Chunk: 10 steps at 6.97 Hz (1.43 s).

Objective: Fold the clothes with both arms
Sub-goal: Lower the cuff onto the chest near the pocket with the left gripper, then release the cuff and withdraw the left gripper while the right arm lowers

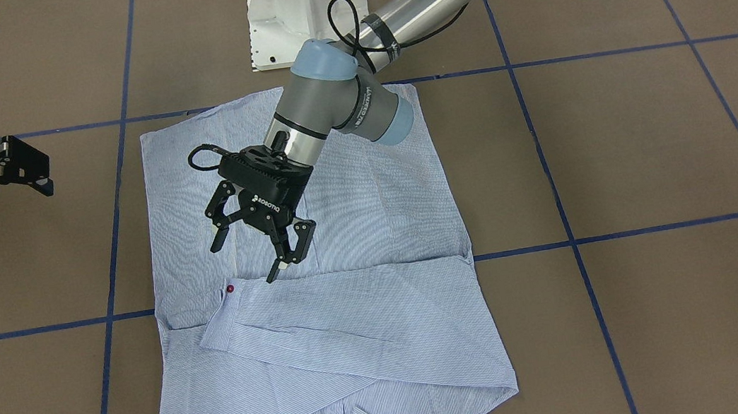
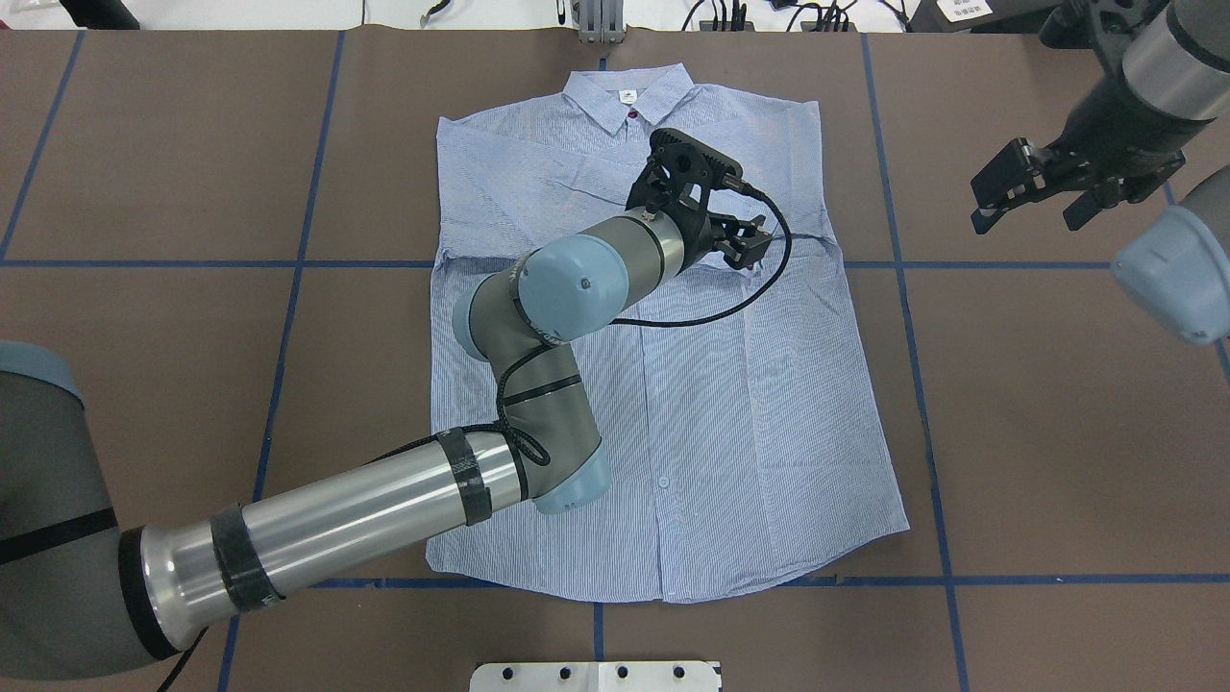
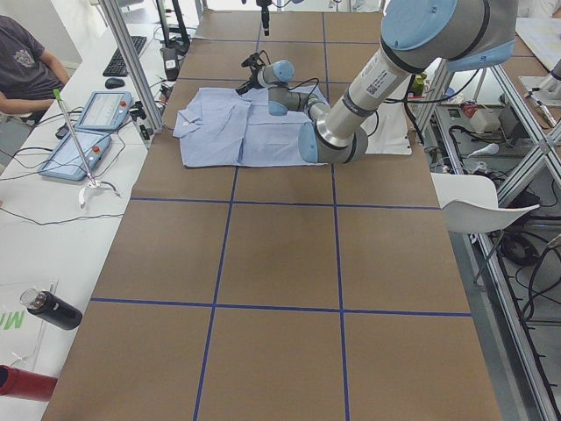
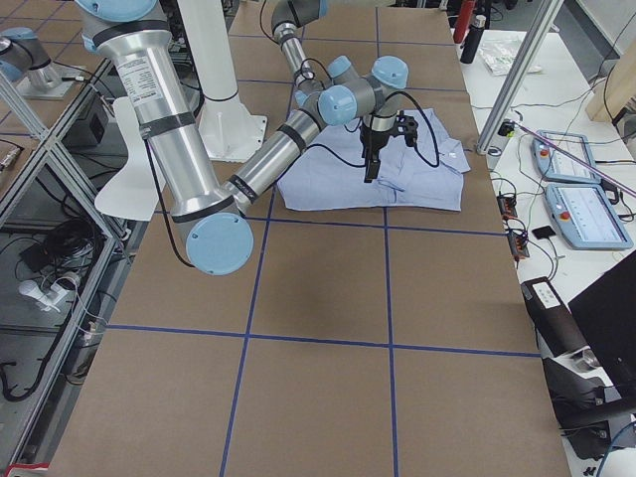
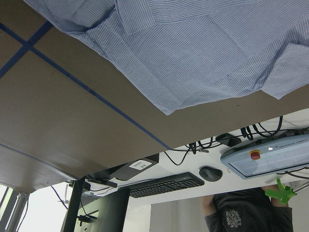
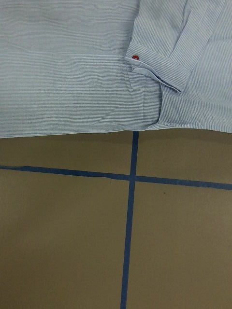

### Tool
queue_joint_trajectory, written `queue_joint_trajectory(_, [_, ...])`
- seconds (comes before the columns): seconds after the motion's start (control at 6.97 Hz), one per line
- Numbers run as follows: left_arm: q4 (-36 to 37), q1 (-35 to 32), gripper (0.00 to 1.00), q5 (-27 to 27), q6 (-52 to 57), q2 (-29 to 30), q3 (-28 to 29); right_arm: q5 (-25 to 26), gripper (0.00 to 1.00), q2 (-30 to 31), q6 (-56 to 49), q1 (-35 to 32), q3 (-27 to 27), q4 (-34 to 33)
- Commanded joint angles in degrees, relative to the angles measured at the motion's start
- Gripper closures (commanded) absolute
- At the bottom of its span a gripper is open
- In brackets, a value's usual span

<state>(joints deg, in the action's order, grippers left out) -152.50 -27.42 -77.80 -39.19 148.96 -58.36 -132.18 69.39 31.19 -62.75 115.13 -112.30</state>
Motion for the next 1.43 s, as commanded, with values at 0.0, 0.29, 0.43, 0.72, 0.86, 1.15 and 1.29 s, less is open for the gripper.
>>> queue_joint_trajectory(0.0, [2.97, -0.62, 0.01, -1.82, -0.98, -5.67, -7.17, 0.08, 0.0, 0.83, 0.45, 0.0, 3.5, -0.02])
queue_joint_trajectory(0.29, [12.88, -1.76, 0.01, -4.55, -1.33, -11.81, -17.43, -0.01, 0.0, 3.81, 2.46, 1.75, 7.98, -0.02])
queue_joint_trajectory(0.43, [16.41, -3.24, 0.0, -8.13, -1.33, -18.38, -25.32, 0.07, 0.0, 4.26, 4.13, 2.63, 9.22, -0.02])
queue_joint_trajectory(0.72, [26.39, -9.99, 0.0, -23.9, -1.24, -28.95, -37.21, 0.6, 0.0, 6.1, 9.3, 7.1, 9.94, 4.33])
queue_joint_trajectory(0.86, [35.69, -11.85, 0.01, -27.72, -0.98, -32.3, -43.79, 2.17, 0.0, 10.29, 13.07, 9.47, 9.76, 12.64])
queue_joint_trajectory(1.15, [43.68, -11.96, 0.0, -28.9, -9.95, -40.28, -53.31, 7.88, 0.0, 16.02, 19.25, 16.4, 8.89, 23.76])
queue_joint_trajectory(1.29, [43.17, -11.61, 0.0, -29.34, -16.91, -43.2, -55.09, 9.72, 0.0, 17.35, 19.26, 18.7, 8.62, 24.84])
